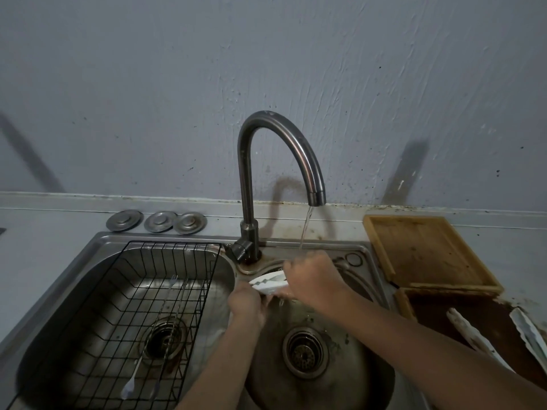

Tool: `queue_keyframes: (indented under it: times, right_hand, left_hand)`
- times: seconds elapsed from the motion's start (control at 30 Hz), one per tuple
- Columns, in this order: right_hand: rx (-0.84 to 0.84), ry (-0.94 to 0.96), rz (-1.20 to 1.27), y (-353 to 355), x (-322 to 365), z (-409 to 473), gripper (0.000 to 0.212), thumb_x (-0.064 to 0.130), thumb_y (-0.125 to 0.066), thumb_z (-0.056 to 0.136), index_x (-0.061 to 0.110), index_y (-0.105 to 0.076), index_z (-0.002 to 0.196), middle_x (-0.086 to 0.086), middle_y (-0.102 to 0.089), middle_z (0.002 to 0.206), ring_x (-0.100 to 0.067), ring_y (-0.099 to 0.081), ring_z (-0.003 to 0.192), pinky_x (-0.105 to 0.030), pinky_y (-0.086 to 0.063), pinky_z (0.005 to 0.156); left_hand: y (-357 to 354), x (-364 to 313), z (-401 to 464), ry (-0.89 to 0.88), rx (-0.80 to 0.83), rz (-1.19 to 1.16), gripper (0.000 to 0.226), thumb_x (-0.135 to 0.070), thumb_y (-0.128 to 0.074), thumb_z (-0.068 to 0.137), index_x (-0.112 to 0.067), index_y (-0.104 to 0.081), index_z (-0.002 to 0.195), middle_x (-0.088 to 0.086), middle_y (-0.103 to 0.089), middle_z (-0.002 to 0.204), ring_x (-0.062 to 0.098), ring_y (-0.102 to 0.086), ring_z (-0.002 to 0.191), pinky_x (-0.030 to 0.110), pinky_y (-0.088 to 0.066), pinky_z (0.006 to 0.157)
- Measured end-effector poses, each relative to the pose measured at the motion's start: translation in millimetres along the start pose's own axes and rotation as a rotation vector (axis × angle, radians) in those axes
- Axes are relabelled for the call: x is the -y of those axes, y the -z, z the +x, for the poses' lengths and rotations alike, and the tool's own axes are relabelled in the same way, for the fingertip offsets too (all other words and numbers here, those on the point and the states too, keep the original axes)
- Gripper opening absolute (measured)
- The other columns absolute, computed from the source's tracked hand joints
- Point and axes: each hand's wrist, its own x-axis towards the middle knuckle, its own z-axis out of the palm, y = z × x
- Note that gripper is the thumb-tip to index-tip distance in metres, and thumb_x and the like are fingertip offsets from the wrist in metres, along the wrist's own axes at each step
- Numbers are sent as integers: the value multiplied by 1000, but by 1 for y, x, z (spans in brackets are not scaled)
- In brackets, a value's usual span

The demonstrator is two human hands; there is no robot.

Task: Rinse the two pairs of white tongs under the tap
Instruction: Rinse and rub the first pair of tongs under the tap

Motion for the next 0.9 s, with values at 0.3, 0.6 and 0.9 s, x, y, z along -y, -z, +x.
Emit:
queue_keyframes:
  times: [0.3,0.6,0.9]
  right_hand:
    - [444,-745,1270,9,9,-12,61,51,-22,97,8,-63,81,-4,-56,62,-17,-54,53,-26,-43,58]
    - [778,-859,1939,18,-3,-46,61,69,-25,87,16,-46,67,4,-35,49,-7,-24,35,-17,-23,36]
    - [808,-873,1901,15,-2,-53,61,68,-24,87,17,-49,66,5,-39,48,-7,-28,36,-19,-26,38]
  left_hand:
    - [-20,-15,-29,-146,410,93,27,-23,-46,97,-2,-55,111,11,-63,84,19,-61,73,29,-53,63]
    - [-38,-4,-38,90,524,119,34,-36,-59,88,-18,-50,61,-3,-48,46,10,-48,41,24,-44,51]
    - [-47,12,-47,-12,296,111,28,-12,-49,88,-15,-43,61,-2,-38,45,9,-35,35,23,-34,40]
